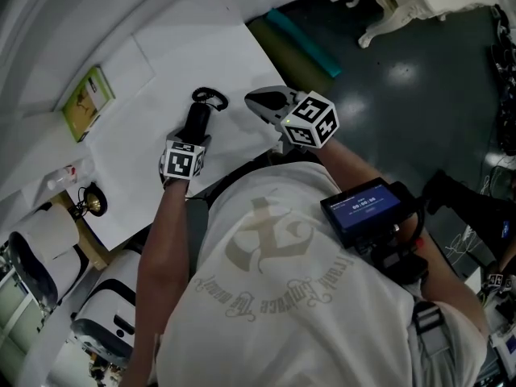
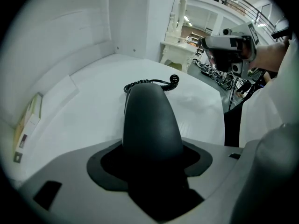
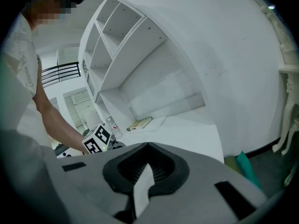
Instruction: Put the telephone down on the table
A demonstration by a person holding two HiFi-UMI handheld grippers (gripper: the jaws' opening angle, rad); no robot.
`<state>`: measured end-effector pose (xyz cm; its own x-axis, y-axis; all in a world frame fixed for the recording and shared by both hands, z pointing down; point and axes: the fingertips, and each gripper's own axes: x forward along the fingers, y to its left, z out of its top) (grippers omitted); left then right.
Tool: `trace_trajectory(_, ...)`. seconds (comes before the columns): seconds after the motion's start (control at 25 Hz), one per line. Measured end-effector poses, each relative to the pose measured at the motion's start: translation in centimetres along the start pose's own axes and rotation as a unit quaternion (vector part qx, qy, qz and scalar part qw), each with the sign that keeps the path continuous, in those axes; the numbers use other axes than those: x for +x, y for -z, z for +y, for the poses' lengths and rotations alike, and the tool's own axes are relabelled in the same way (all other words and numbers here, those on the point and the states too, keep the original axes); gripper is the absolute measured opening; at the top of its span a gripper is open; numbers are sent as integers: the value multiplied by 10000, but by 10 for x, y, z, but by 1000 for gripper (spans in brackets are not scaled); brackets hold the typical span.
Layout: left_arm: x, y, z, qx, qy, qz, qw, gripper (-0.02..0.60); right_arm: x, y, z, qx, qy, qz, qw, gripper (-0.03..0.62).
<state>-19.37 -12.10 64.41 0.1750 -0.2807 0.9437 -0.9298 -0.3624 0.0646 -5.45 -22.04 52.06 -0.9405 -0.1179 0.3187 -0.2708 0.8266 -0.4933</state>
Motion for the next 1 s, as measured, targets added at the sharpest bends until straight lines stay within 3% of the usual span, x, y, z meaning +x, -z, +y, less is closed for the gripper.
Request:
trace_trajectory(0.76,-2,-6,1,66,58,159,9998,327,3,2,5,-37,-46,61,10000,15)
trace_trajectory(1.0,-18,-8,2,87,-13,-152,9998,341,6,3,16,-155,-42,82,9998,15)
